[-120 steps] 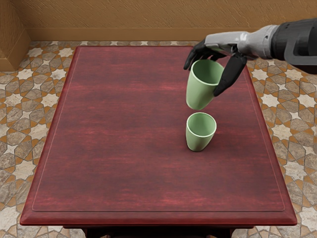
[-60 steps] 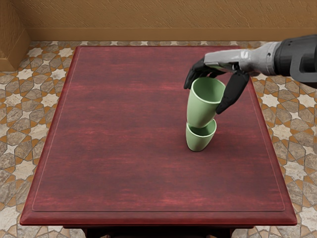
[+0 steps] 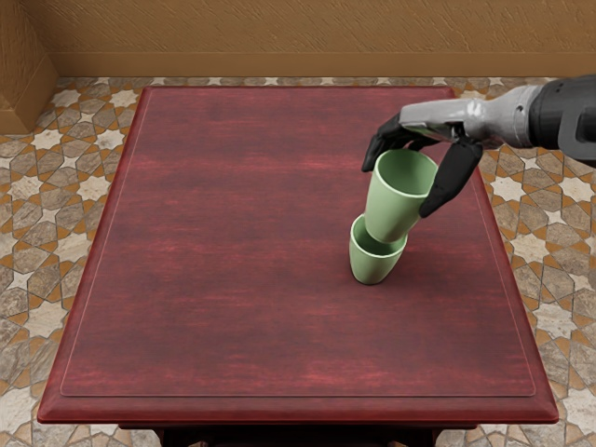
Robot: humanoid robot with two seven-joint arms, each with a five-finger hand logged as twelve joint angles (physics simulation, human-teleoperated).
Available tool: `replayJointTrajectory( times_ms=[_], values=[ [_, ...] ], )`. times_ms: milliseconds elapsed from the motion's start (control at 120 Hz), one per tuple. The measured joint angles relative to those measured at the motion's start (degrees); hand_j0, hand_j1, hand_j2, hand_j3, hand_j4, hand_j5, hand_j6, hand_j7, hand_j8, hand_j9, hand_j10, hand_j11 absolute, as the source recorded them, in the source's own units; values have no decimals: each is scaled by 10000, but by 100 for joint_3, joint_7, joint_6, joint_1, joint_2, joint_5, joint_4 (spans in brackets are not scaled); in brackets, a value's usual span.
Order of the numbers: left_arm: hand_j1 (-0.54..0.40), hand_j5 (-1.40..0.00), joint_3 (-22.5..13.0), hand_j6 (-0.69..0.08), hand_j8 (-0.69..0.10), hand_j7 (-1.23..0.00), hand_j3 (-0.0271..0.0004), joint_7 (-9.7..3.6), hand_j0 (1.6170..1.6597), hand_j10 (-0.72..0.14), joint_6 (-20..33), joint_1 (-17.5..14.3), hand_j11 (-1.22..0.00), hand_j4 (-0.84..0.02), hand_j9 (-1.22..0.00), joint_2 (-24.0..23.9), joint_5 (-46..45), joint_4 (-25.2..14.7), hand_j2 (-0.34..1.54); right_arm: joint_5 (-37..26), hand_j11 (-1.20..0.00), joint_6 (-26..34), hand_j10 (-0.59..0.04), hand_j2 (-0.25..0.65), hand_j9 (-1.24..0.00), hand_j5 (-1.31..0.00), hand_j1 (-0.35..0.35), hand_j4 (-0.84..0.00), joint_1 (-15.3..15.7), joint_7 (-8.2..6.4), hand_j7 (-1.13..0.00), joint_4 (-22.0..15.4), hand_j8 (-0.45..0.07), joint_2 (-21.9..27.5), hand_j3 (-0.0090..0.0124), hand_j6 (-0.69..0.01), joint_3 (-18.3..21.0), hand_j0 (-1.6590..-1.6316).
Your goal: Pick up cup and place in cup with right hand
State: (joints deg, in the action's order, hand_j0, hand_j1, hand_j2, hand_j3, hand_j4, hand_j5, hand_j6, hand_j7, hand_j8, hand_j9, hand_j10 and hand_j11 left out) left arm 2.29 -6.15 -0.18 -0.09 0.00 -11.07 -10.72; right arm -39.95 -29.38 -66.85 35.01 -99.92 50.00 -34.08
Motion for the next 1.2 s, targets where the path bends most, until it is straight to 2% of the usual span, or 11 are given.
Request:
replayJointTrajectory(
  times_ms=[167,242,442,550,725,783,950,1200],
  values=[
    [3491,0,0,-4,-3,0,0,0,16581,-2,0,0,0,-3,0,0,0,0,0,-17,-6551,59,-3389,-628,-6557,-6553,510,-4653,46,0,-6307,34,-2457,-76,6,-3219,3,-16536],
    [3491,0,0,-4,-3,0,0,0,16581,-2,0,0,0,-3,0,0,0,0,0,-22,-6534,82,-3371,-700,-6552,-6542,508,-4655,57,0,-6303,64,-2426,-123,-3,-3200,8,-16534],
    [3491,0,0,-4,-3,0,0,0,16581,-2,0,0,0,-3,0,0,0,0,0,-39,-6432,97,-3490,-696,-6451,-6435,441,-4613,131,0,-6220,115,-2557,-180,6,-3311,25,-16535],
    [3491,0,0,-4,-3,0,0,0,16581,-2,0,0,0,-3,0,0,0,0,0,-44,-6350,135,-3521,-781,-6371,-6345,421,-4551,141,0,-6136,204,-2588,-257,1,-3340,37,-16536],
    [3491,-1,0,-4,-3,0,0,0,16581,-2,0,0,0,-3,0,0,0,0,0,-58,-5852,167,-3622,-545,-5876,-5844,508,-4248,145,0,-5687,260,-2765,-300,0,-3451,56,-16550],
    [3491,-1,0,-4,-3,0,0,0,16581,-2,0,0,0,-3,0,0,0,0,0,-61,-5330,172,-3441,-549,-5349,-5324,372,-3912,161,-1,-5206,269,-2803,-300,0,-3315,56,-16558],
    [3491,-1,0,-4,-3,-1,0,0,16581,-2,0,0,0,-3,0,0,0,0,0,-64,-3859,176,-2685,-465,-3868,-3858,-403,-2895,189,-1,-3803,278,-2406,-291,0,-2636,53,-16570],
    [3491,-1,0,-4,-3,-1,0,0,16581,-2,0,0,0,-3,0,0,0,0,0,-65,-3003,178,-2238,-413,-3006,-3004,-866,-2304,221,-1,-2985,280,-2163,-296,0,-2235,39,-16578]
  ],
)
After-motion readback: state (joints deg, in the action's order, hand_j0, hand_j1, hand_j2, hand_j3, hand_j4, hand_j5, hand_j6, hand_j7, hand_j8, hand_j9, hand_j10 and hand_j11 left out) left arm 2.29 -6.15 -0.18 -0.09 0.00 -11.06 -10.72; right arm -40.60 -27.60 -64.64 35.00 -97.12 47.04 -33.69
